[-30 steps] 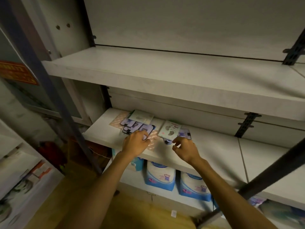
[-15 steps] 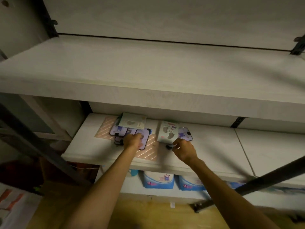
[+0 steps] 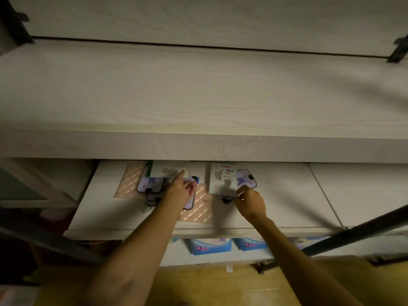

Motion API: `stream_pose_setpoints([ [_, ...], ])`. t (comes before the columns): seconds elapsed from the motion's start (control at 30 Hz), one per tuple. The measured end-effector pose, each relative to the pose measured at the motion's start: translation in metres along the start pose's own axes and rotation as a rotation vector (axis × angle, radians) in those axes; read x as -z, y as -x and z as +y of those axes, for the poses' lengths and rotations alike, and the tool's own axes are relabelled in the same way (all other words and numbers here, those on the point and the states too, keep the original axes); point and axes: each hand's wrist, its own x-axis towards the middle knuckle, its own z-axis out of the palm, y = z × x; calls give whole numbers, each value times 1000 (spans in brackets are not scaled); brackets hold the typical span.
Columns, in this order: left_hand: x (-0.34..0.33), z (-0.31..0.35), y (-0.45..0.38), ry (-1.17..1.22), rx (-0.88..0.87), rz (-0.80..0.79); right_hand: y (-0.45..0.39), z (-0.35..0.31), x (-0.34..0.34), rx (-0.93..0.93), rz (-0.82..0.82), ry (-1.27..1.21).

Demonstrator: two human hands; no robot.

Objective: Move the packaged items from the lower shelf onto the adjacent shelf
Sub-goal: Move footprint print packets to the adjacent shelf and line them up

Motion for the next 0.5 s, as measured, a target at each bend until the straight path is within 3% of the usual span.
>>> stream_pose_setpoints([
  [0.2,0,1,-4,-86,-92,-31,-13,-3,-6,-105,101,-56],
  [0.37,6,10,-3,-103,-134,120,-25,-9,-20,-143,101,-105],
  [0.5,28,16,10,-77,-131,122,-40,-14,-28,-222,44,-161],
])
